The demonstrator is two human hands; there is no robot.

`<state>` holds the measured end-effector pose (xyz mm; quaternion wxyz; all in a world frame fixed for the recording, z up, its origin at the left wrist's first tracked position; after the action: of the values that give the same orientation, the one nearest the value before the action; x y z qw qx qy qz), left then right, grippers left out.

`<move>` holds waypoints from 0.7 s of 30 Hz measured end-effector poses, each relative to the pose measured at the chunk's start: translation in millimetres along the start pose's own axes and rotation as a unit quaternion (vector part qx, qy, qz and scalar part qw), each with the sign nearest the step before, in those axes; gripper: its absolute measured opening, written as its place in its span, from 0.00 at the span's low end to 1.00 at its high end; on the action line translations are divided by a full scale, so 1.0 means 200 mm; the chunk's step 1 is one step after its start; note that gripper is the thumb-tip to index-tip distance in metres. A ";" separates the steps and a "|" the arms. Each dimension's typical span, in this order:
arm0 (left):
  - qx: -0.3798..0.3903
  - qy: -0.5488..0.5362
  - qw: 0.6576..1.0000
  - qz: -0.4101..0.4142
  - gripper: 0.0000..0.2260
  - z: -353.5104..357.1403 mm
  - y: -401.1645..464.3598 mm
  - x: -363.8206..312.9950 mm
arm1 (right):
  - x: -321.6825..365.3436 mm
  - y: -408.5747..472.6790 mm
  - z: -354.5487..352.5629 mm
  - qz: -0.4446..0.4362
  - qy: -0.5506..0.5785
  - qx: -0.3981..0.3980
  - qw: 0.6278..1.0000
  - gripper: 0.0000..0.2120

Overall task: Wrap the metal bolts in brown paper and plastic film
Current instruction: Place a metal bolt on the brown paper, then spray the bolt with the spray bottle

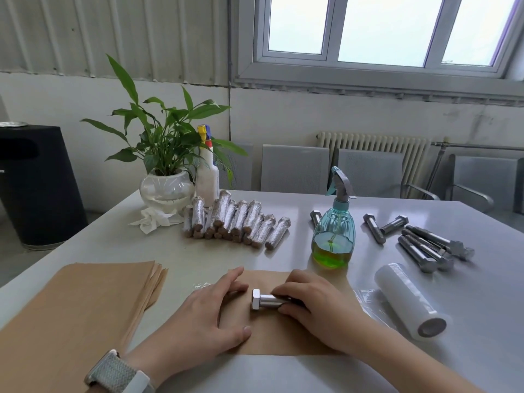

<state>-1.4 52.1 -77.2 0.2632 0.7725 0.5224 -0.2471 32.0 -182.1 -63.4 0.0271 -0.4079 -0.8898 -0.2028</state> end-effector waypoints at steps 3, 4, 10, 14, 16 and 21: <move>-0.027 -0.058 0.998 -0.015 0.35 0.00 0.00 0.00 | 0.01 -0.01 0.00 0.006 -0.007 0.004 1.000 0.13; -0.066 -0.084 0.994 -0.019 0.31 -0.01 0.00 0.00 | 0.01 -0.01 -0.01 0.008 -0.013 0.004 1.000 0.13; -0.344 -0.139 0.927 -0.045 0.21 -0.07 0.02 0.00 | -0.17 0.00 -0.37 0.217 0.106 -0.350 0.905 0.11; -0.409 -0.170 0.894 -0.064 0.20 -0.11 0.03 0.03 | -0.39 0.11 -0.52 0.329 0.201 -0.290 0.876 0.31; -0.407 -0.182 0.892 -0.071 0.18 -0.11 0.03 0.04 | -0.44 0.17 -0.49 0.325 0.194 -0.206 0.903 0.45; -0.386 -0.164 0.905 -0.068 0.13 -0.10 0.03 0.01 | -0.48 0.29 -0.44 0.281 0.317 -0.171 0.890 0.34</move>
<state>6.3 64.2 -63.3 0.6052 0.5216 0.5778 -0.1667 127.9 -249.4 15.8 0.2930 -0.5531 -0.6337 -0.4546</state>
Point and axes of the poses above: each hand's wrist, its own y-axis towards the middle knuckle, its own z-axis out of the palm, x = y × z, the point moved 1 cm from there along y, towards the middle knuckle, and after that the axes turned 2 degrees about -y, right-handed, at the moved point
